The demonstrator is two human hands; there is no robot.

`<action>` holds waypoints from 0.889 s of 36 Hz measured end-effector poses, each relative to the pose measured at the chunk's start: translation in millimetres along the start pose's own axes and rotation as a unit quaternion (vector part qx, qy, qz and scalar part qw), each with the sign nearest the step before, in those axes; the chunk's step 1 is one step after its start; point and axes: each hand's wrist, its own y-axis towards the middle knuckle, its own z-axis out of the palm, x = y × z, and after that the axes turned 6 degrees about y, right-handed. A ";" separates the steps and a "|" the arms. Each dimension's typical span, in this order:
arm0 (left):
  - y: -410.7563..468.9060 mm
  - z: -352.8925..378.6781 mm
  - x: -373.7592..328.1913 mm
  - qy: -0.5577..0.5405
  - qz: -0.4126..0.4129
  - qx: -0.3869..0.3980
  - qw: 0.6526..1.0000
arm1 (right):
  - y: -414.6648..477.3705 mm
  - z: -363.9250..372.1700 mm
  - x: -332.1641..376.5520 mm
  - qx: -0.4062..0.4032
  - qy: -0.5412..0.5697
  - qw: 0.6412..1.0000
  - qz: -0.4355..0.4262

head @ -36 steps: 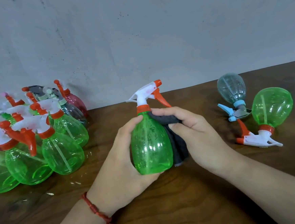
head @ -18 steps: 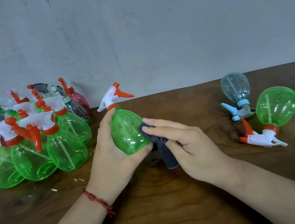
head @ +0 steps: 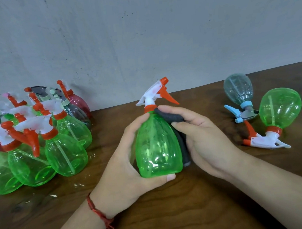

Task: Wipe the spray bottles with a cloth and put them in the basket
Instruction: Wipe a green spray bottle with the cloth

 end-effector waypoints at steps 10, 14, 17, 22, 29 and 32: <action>3.9 -1.2 11.0 0.129 0.033 -0.037 0.990 | -1.3 -1.1 -1.1 0.004 -0.037 0.998 0.044; 5.6 -2.6 17.1 0.144 0.011 -0.092 0.985 | -6.3 3.3 -1.2 0.017 -0.162 0.987 0.001; 6.9 -8.2 22.7 0.132 -0.033 -0.146 0.980 | -12.4 5.8 -3.4 0.058 -0.281 0.957 -0.029; 7.1 -11.6 21.9 0.114 -0.071 -0.164 0.977 | -17.1 6.7 -8.7 0.094 -0.379 0.918 -0.069; 5.7 -2.8 13.0 0.144 0.005 -0.060 0.988 | -11.0 8.8 1.0 -0.003 -0.260 0.965 -0.028; 3.8 1.3 7.4 0.139 0.030 -0.023 0.990 | -8.6 7.4 7.8 -0.027 -0.229 0.973 -0.008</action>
